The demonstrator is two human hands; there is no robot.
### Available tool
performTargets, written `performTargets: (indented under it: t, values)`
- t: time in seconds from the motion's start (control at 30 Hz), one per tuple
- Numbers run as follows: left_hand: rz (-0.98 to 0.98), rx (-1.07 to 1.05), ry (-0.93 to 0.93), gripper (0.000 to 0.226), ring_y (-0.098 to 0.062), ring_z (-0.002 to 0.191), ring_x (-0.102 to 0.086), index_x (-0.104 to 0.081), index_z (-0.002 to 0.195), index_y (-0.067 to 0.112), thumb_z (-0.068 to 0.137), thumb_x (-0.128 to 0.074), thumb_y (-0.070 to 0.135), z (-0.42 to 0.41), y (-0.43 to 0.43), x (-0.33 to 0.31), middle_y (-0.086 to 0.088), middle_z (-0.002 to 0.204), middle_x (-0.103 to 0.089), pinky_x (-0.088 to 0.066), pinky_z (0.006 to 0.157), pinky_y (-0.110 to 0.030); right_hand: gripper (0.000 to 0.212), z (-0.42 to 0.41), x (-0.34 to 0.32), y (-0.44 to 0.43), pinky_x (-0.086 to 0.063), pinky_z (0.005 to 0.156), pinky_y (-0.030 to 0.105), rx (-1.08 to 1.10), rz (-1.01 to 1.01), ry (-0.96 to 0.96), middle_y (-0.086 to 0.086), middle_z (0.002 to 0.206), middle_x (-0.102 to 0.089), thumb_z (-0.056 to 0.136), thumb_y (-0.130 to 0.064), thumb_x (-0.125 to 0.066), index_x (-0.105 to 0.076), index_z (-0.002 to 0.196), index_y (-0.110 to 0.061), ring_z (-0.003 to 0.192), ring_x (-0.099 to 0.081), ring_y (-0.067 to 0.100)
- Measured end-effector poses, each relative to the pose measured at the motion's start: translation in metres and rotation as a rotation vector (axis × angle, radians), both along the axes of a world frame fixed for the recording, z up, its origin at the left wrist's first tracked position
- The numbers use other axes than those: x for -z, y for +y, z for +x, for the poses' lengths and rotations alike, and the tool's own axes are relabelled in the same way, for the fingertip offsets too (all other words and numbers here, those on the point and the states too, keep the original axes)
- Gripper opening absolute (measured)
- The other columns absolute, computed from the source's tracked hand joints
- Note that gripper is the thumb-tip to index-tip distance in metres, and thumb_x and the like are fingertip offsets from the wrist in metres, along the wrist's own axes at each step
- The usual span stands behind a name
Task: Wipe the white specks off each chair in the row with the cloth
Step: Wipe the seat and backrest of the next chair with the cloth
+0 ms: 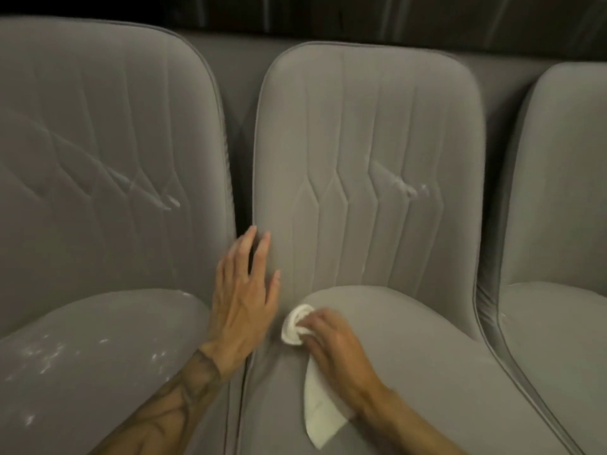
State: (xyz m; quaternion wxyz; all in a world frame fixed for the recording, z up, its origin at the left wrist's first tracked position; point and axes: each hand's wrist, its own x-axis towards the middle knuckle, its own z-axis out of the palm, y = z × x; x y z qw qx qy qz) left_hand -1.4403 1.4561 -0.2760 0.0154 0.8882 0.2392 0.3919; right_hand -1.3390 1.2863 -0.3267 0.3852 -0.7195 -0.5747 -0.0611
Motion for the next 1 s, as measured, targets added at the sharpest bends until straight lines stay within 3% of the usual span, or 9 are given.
performTargets:
  t: [0.2,0.33,0.43,0.67,0.8,0.9,1.0]
  values:
    - [0.132,-0.056,-0.118,0.068,-0.041,0.149,-0.033,-0.033,0.159,0.008,0.1,-0.059,0.029,0.057,0.026,-0.043,-0.019,0.165,-0.028,-0.029,0.121,-0.056,0.014,0.09,-0.067,0.024,-0.046,0.091,0.035,0.261,0.211,-0.115,0.003,0.106,-0.058,0.097,-0.014,-0.061,-0.067,0.11,-0.013,0.1,-0.055,0.023]
    - [0.206,-0.117,-0.199,0.066,-0.04,0.152,-0.03,-0.034,0.158,0.005,0.103,-0.054,0.036,0.09,0.039,-0.083,-0.018,0.163,-0.033,-0.023,0.125,-0.054,0.017,0.146,-0.126,0.027,-0.045,0.093,0.036,0.387,0.343,-0.235,0.007,0.111,-0.057,0.097,-0.011,-0.06,-0.066,0.112,-0.01,0.104,-0.053,0.026]
    - [0.228,-0.153,-0.254,0.063,-0.038,0.152,-0.03,-0.035,0.157,0.004,0.105,-0.052,0.036,0.108,0.046,-0.102,-0.018,0.161,-0.037,-0.024,0.124,-0.054,0.019,0.181,-0.172,0.025,-0.044,0.094,0.032,0.477,0.421,-0.31,0.009,0.115,-0.054,0.098,-0.014,-0.057,-0.063,0.116,-0.009,0.107,-0.052,0.027]
    - [0.293,-0.17,-0.292,0.063,-0.039,0.153,-0.029,-0.033,0.158,0.003,0.106,-0.048,0.035,0.114,0.052,-0.096,-0.019,0.162,-0.035,-0.028,0.121,-0.055,0.021,0.26,-0.279,0.038,-0.042,0.095,0.038,0.621,0.506,-0.594,0.012,0.122,-0.054,0.099,-0.02,-0.051,-0.059,0.115,-0.009,0.108,-0.049,0.029]
    - [0.32,-0.18,-0.29,0.063,-0.039,0.154,-0.028,-0.031,0.159,0.003,0.107,-0.046,0.036,0.116,0.055,-0.095,-0.019,0.163,-0.034,-0.03,0.12,-0.055,0.024,0.267,-0.247,0.04,-0.041,0.095,0.039,0.699,0.499,-0.61,0.014,0.124,-0.054,0.103,-0.024,-0.048,-0.057,0.118,-0.008,0.107,-0.048,0.03]
    - [0.315,-0.175,-0.294,0.063,-0.04,0.154,-0.027,-0.03,0.159,0.002,0.107,-0.045,0.034,0.117,0.055,-0.094,-0.02,0.163,-0.033,-0.032,0.119,-0.056,0.022,0.257,-0.198,0.02,-0.042,0.093,0.042,0.631,0.398,-0.669,0.015,0.124,-0.053,0.102,-0.022,-0.053,-0.057,0.118,-0.008,0.105,-0.049,0.031]
    - [0.322,-0.18,-0.295,0.062,-0.04,0.154,-0.027,-0.031,0.159,0.001,0.107,-0.044,0.032,0.117,0.053,-0.094,-0.021,0.163,-0.034,-0.032,0.119,-0.054,0.022,0.271,-0.222,0.013,-0.04,0.092,0.042,0.612,0.368,-0.767,0.018,0.12,-0.054,0.101,-0.021,-0.055,-0.058,0.116,-0.006,0.104,-0.049,0.034]
